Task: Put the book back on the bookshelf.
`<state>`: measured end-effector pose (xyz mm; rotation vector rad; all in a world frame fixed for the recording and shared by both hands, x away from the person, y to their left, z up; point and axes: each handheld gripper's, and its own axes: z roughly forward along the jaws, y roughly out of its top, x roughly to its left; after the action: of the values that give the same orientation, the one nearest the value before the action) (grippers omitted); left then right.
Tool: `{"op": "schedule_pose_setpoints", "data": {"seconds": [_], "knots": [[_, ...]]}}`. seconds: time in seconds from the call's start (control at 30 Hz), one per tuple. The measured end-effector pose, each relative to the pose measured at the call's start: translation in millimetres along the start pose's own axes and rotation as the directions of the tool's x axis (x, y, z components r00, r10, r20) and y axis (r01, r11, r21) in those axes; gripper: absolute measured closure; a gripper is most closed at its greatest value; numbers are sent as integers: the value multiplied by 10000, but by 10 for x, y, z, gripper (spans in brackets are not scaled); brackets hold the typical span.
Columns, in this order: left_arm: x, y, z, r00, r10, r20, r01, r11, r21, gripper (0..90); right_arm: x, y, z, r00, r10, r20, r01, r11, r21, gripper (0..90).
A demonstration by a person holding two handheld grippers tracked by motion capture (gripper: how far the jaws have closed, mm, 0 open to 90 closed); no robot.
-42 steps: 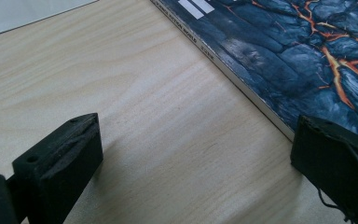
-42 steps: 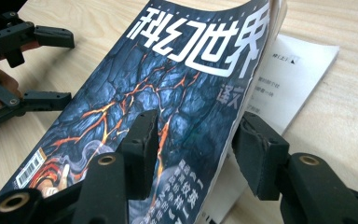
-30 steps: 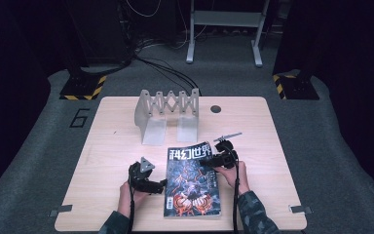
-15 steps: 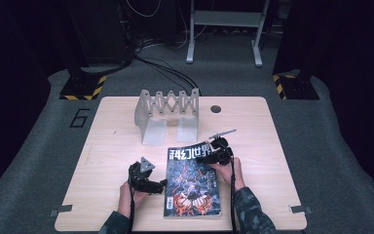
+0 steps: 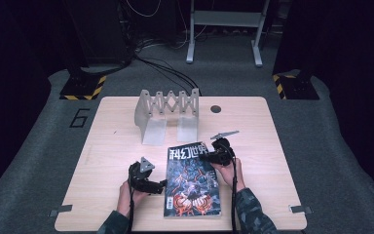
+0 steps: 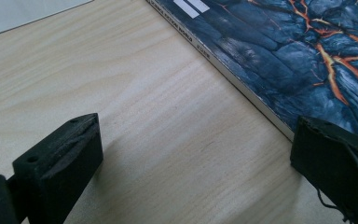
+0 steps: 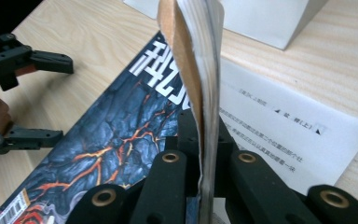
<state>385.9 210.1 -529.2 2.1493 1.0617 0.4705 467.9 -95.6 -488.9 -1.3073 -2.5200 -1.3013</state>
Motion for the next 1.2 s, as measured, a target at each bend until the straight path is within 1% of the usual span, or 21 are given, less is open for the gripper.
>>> {"op": "schedule_pose_setpoints", "data": {"seconds": [0.03, 0.07, 0.1, 0.2, 0.3, 0.33, 0.43, 0.5, 0.6, 0.63, 0.67, 0.7, 0.77, 0.8, 0.9, 0.93, 1.0, 1.03, 1.1, 1.17, 1.2], "knots": [[17, 1, -11, 9991, -354, 240, 355, 9993, -69, 16, 20, 0, -12, 10000, -87, -14, 87, 9999, -65, 879], [39, 8, -26, 9976, -540, 432, 542, 9985, -33, 11, 44, 2, -24, 9999, -129, -4, 128, 9998, -120, 879], [60, 19, -36, 9942, -827, 693, 831, 9965, -30, 13, 62, 8, -36, 9995, -306, 3, 306, 9993, -199, 879], [91, 48, -56, 9917, -981, 829, 992, 9950, -96, 13, 138, 19, -73, 9978, -666, 61, 668, 9969, -415, 880], [130, 132, -52, 9824, -1336, 1304, 1379, 9901, -246, 13, 197, 24, -114, 9958, -913, 109, 918, 9938, -620, 880], [130, 156, -43, 9779, -1472, 1487, 1514, 9883, -178, 13, 210, 22, -129, 9961, -879, 107, 885, 9932, -751, 880], [108, 224, 13, 9715, -1543, 1802, 1599, 9870, -170, 15, 235, 15, -169, 9933, -1148, 95, 1152, 9881, -1023, 881], [76, 271, 47, 9643, -1637, 2080, 1710, 9851, -175, 16, 265, 8, -193, 9917, -1279, 136, 1286, 9843, -1207, 881], [40, 318, 90, 9616, -1585, 2239, 1657, 9861, -136, 27, 320, 5, -245, 9897, -1423, 138, 1428, 9792, -1443, 881], [10, 365, 136, 9588, -1426, 2457, 1471, 9891, -3, 31, 334, 6, -257, 9888, -1488, 152, 1494, 9772, -1512, 881], [-12, 386, 159, 9562, -1446, 2543, 1480, 9890, 61, 38, 347, 5, -270, 9882, -1523, 169, 1530, 9759, -1557, 881], [-28, 405, 183, 9529, -1435, 2670, 1465, 9892, 89, 53, 355, 3, -279, 9875, -1567, 155, 1571, 9739, -1636, 881], [-55, 430, 221, 9514, -1227, 2825, 1230, 9923, 167, 87, 366, 1, -292, 9865, -1629, 160, 1632, 9714, -1723, 881], [-74, 437, 242, 9501, -1284, 2842, 1276, 9916, 214, 109, 373, 1, -298, 9865, -1631, 173, 1636, 9712, -1731, 881], [-83, 448, 286, 9374, -1414, 3184, 1396, 9898, 285, 173, 382, -1, -299, 9866, -1626, 153, 1627, 9706, -1775, 881], [-88, 450, 294, 9361, -1550, 3159, 1526, 9878, 326, 209, 371, 0, -287, 9849, -1725, 139, 1722, 9686, -1792, 881], [-81, 452, 295, 9373, -1635, 3077, 1616, 9863, 319, 226, 351, -6, -260, 9867, -1620, 121, 1616, 9708, -1771, 881], [-85, 454, 294, 9362, -1770, 3035, 1754, 9840, 327, 237, 323, -12, -248, 9866, -1623, 140, 1622, 9701, -1808, 881], [-86, 459, 291, 9379, -1819, 2954, 1787, 9832, 381, 269, 275, -28, -219, 9888, -1484, 177, 1492, 9729, -1766, 881], [-107, 478, 289, 9555, -1641, 2451, 1594, 9864, 391, 320, 229, -48, -168, 9912, -1294, 268, 1320, 9785, -1586, 880], [-113, 485, 285, 9608, -1574, 2282, 1510, 9875, 453, 356, 215, -60, -133, 9920, -1213, 352, 1251, 9819, -1420, 880]]}}
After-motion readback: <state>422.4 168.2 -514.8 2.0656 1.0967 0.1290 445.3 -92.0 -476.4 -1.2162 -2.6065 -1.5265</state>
